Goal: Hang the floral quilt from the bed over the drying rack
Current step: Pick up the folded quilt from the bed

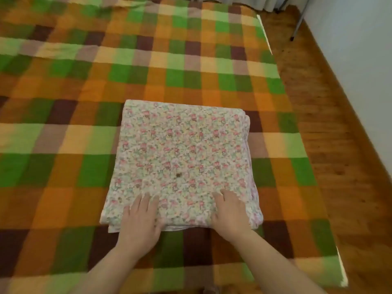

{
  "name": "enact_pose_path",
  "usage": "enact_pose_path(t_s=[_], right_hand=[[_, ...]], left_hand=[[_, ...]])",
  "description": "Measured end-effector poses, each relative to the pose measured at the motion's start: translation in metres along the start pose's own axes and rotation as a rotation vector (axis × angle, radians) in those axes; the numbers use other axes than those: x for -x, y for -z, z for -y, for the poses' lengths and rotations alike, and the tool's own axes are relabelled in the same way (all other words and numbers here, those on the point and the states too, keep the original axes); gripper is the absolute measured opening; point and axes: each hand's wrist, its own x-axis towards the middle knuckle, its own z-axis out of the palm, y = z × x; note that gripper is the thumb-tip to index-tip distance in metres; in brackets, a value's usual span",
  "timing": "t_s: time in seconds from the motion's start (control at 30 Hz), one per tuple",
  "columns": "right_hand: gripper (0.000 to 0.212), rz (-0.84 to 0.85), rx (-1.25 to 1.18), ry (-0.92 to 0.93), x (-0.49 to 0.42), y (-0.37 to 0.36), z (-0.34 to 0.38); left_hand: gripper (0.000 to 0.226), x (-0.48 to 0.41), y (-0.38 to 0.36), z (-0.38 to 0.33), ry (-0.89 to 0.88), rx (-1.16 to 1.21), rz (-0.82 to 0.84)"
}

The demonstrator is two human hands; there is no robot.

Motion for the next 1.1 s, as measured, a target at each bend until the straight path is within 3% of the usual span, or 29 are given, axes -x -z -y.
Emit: enact_pose_path(t_s=[0.17, 0.33, 0.53, 0.63, 0.8, 1.0, 1.1], right_hand=[[0.073, 0.014, 0.137, 0.064, 0.004, -0.058, -0.002], [0.106, -0.045, 0.243, 0.130, 0.003, -0.094, -0.014], [0.114, -0.048, 0.343, 0.188, -0.013, -0.102, -0.030], [0.114, -0.020, 0.392, 0.229, -0.026, -0.098, -0.035], [0.092, -0.035, 0.463, 0.249, -0.031, -0.095, -0.036], [0.081, 0.023, 0.527, 0.246, -0.031, -0.084, -0.029], [0.070, 0.050, 0.438, 0.262, -0.034, -0.067, -0.028]], left_hand=[[0.082, -0.002, -0.043, -0.003, -0.199, -0.082, -0.131], [0.102, -0.014, -0.084, -0.006, -0.234, -0.105, -0.168], [0.118, -0.032, -0.094, 0.003, -0.271, -0.156, -0.184], [0.115, -0.042, -0.092, 0.004, -0.295, -0.184, -0.141], [0.084, -0.049, -0.085, 0.006, -0.332, -0.295, -0.163], [0.097, -0.054, -0.075, 0.003, -0.346, -0.374, -0.127], [0.075, -0.055, -0.056, -0.003, -0.358, -0.308, -0.096]])
